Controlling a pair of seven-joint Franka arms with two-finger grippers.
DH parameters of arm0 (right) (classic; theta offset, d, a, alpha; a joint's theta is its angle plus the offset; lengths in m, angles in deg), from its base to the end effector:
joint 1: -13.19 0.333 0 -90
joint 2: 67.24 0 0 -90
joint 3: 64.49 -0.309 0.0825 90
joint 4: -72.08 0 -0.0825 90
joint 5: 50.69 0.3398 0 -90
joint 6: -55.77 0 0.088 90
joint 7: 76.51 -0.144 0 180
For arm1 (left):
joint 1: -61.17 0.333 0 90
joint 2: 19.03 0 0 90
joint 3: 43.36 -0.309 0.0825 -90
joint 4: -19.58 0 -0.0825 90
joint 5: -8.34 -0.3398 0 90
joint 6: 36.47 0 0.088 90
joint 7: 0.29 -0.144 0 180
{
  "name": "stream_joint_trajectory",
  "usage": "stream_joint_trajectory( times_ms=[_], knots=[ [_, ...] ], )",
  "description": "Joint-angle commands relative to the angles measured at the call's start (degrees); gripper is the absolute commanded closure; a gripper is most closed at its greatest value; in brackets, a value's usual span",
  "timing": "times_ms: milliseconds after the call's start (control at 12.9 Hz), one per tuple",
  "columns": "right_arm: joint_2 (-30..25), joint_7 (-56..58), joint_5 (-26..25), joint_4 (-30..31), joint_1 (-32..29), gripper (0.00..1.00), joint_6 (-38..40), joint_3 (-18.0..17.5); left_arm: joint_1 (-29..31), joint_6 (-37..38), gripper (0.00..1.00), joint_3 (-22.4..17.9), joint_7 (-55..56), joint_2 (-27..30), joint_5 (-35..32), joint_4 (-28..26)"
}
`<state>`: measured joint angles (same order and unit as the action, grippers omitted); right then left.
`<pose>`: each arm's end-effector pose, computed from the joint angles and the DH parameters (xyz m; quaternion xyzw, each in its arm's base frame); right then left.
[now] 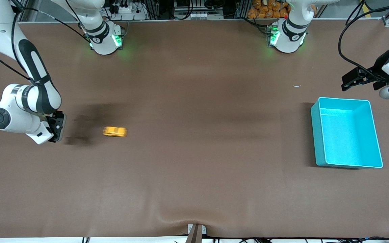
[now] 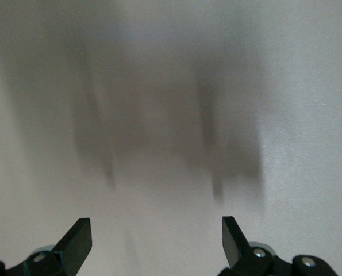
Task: Wind and store yellow beetle car
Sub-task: 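Release the car so it rolls toward the teal bin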
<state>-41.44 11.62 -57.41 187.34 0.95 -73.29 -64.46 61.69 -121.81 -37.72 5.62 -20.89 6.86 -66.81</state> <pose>0.5291 -0.1218 0.2039 -0.7576 -0.6430 0.0987 0.0536 0.5085 -0.0408 0.5838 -0.9996 -0.0076 0.0241 0.0137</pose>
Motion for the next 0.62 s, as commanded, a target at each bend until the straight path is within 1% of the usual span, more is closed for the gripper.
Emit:
stream_joint_trajectory(
  times_ms=[0, 155, 233, 544],
  knots=[
    [-1.45, 0.64, 3.09, -4.32, -1.03, 0.0, 3.71, -1.17, 0.01, 0.61, 0.0, 0.08, -0.11, 0.11, 0.17, -0.01],
    [-1.28, -0.06, 6.43, -12.74, -0.59, 0.0, 12.12, -1.08, -0.08, 0.52, 0.0, 0.08, -0.02, -0.15, 0.26, -0.01],
    [-1.28, -2.24, 6.88, -16.61, -0.51, 0.0, 16.51, -1.08, -0.08, 0.52, 0.0, 0.08, -0.02, -0.24, 0.26, -0.01],
    [-1.72, -12.34, 6.89, -27.08, 0.81, 0.0, 26.46, -1.17, 0.36, 0.52, 0.0, 0.08, -0.02, -0.33, 0.26, -0.09]
  ],
)
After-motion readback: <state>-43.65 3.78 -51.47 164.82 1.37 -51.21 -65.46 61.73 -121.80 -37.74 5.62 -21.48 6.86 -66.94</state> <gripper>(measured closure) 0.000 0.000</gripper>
